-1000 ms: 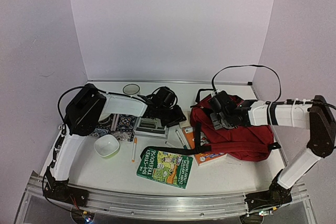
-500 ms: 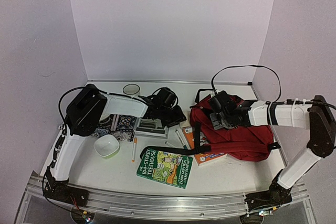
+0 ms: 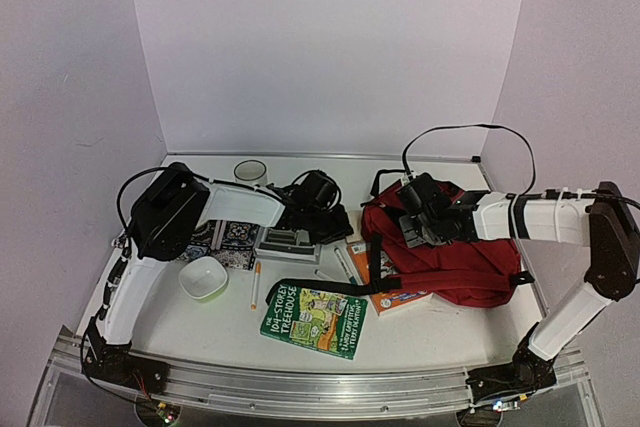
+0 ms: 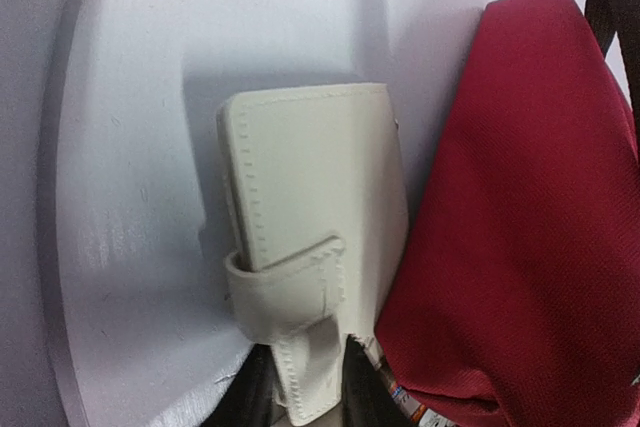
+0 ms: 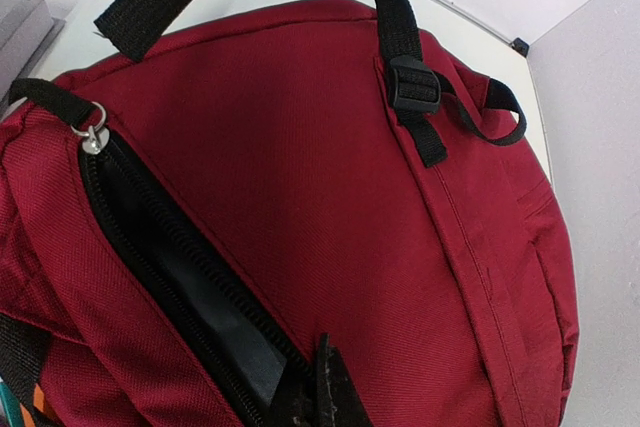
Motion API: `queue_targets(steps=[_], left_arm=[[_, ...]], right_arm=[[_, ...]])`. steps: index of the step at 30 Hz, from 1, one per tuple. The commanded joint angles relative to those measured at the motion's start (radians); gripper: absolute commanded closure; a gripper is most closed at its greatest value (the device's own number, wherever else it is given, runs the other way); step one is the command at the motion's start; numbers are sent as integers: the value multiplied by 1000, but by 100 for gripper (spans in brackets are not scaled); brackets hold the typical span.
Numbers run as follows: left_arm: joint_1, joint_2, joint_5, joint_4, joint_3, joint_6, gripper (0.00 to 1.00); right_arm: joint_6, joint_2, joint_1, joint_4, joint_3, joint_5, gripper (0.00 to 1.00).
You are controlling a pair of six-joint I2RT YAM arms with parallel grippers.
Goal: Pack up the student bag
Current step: Pick up the card case from the center of the board, then place the card case in the pocket on the back of the bag.
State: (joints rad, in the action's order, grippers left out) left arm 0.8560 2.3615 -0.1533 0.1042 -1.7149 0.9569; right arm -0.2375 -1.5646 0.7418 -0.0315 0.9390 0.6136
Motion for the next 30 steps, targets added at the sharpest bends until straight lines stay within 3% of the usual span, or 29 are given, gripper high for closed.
queue_targets(steps=[1, 3, 5, 18, 30], left_arm=[[-20, 73, 29, 111, 20, -21, 88], [-20, 57, 39, 110, 17, -31, 97], [-20, 33, 51, 110, 19, -41, 100], [-20, -209, 190, 111, 50, -163, 100], [-22, -385, 179, 111, 104, -223, 100]], right_arm=[[-18, 15, 4, -28, 0, -2, 100], [-15, 17, 4, -28, 1, 2, 100], [-13, 17, 4, -29, 2, 10, 100], [13, 80, 4, -30, 4, 26, 100], [47, 143, 4, -30, 19, -15, 100]])
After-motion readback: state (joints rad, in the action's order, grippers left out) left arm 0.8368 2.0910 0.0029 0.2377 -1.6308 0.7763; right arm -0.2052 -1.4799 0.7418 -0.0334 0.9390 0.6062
